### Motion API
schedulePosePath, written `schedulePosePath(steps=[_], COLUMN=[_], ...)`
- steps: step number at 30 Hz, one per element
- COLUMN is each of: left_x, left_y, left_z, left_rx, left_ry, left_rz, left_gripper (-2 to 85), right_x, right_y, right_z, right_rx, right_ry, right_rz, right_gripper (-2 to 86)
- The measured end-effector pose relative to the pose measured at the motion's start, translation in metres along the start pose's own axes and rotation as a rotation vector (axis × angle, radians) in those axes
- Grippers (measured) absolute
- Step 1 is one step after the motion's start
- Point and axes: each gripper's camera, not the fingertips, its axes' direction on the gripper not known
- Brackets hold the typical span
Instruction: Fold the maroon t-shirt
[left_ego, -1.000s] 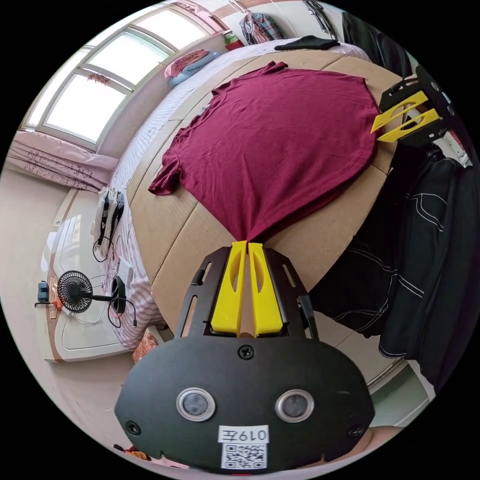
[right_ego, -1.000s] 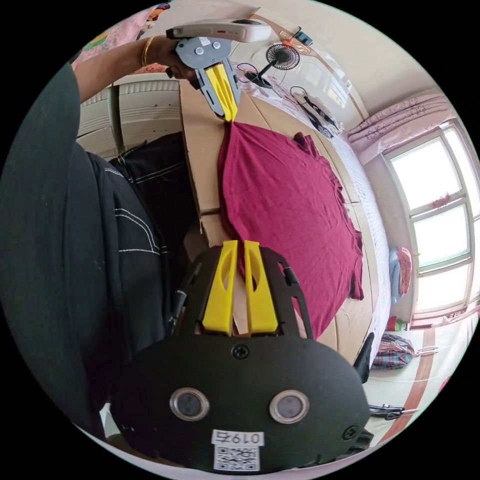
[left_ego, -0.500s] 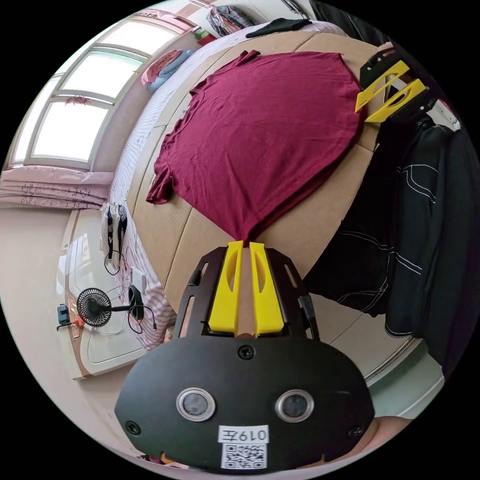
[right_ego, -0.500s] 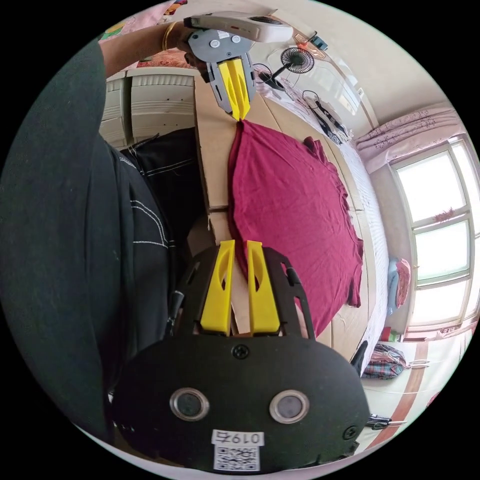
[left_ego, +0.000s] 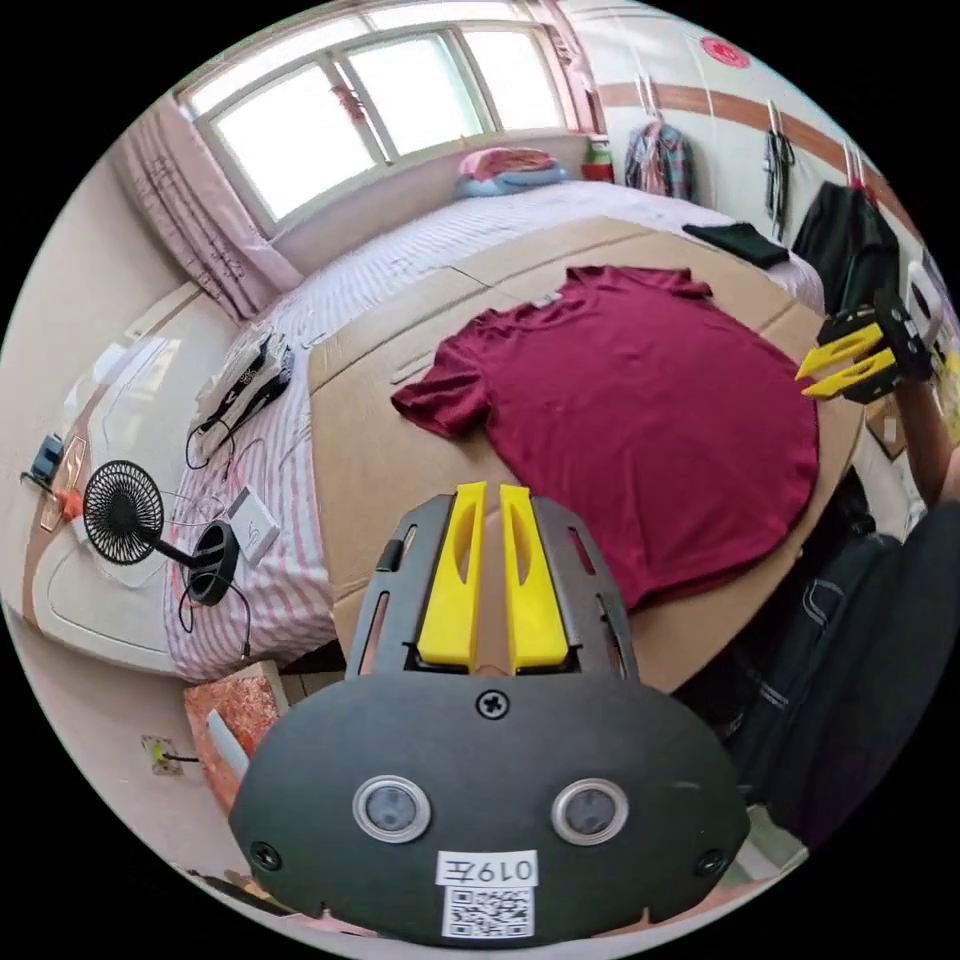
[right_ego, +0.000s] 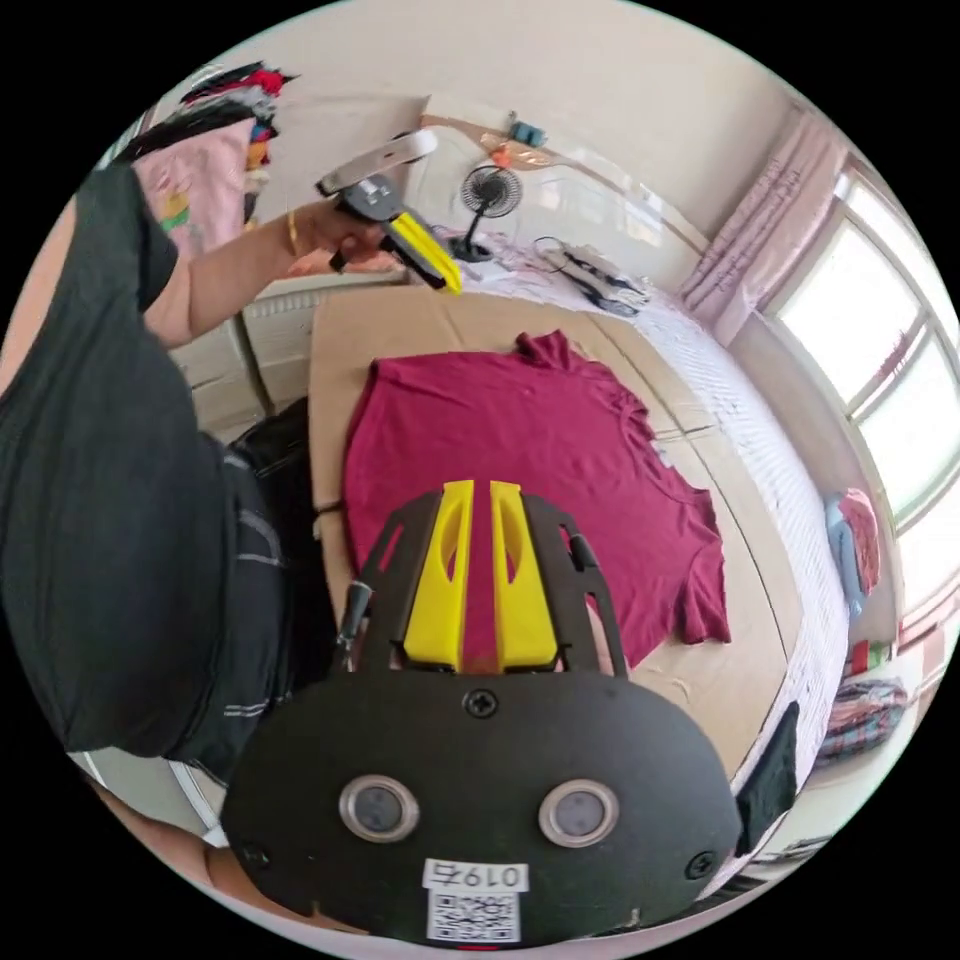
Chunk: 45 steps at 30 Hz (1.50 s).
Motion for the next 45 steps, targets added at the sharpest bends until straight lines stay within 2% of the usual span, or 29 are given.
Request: schedulePosePath(steps=[4, 8, 13, 17, 20, 23, 25, 32, 39, 45], left_x=[-0.027, -0.021, -0.020, -0.014, -0.023, -0.024, -0.017, 0.045, 0.081, 0.084], left_y=[-0.055, -0.127, -0.205, -0.261, -0.289, -0.309, -0.319, -0.342, -0.346, -0.340], left_z=[0.047, 0.112, 0.203, 0.275, 0.315, 0.346, 0.358, 0.400, 0.405, 0.402], left_rx=[0.153, 0.197, 0.116, -0.049, -0.107, -0.146, -0.158, -0.303, -0.296, -0.259], left_ry=[0.143, 0.094, 0.245, 0.178, 0.259, 0.374, 0.385, 0.302, 0.264, 0.214], left_rz=[-0.030, 0.102, 0.212, 0.286, 0.252, 0.244, 0.263, 0.437, 0.512, 0.391], left_gripper=[1.2, 2.1, 5.4, 8.5, 8.8, 8.8, 8.7, 6.9, 2.6, 1.4], right_x=[0.127, 0.234, 0.337, 0.402, 0.446, 0.476, 0.483, 0.496, 0.491, 0.495], right_y=[-0.030, -0.057, -0.078, -0.085, -0.080, -0.079, -0.084, -0.109, -0.122, -0.120], right_z=[0.030, 0.074, 0.130, 0.179, 0.203, 0.222, 0.230, 0.255, 0.257, 0.249], right_rx=[0.015, -0.045, -0.115, -0.249, -0.291, -0.318, -0.340, -0.459, -0.480, -0.447], right_ry=[0.075, 0.153, 0.094, 0.074, 0.043, -0.045, -0.079, -0.101, -0.109, -0.076], right_rz=[0.184, 0.256, 0.320, 0.299, 0.355, 0.376, 0.350, 0.250, 0.169, 0.190], right_gripper=[-0.6, -0.5, 4.4, 6.6, 6.8, 8.0, 9.6, 9.3, 4.2, 1.6])
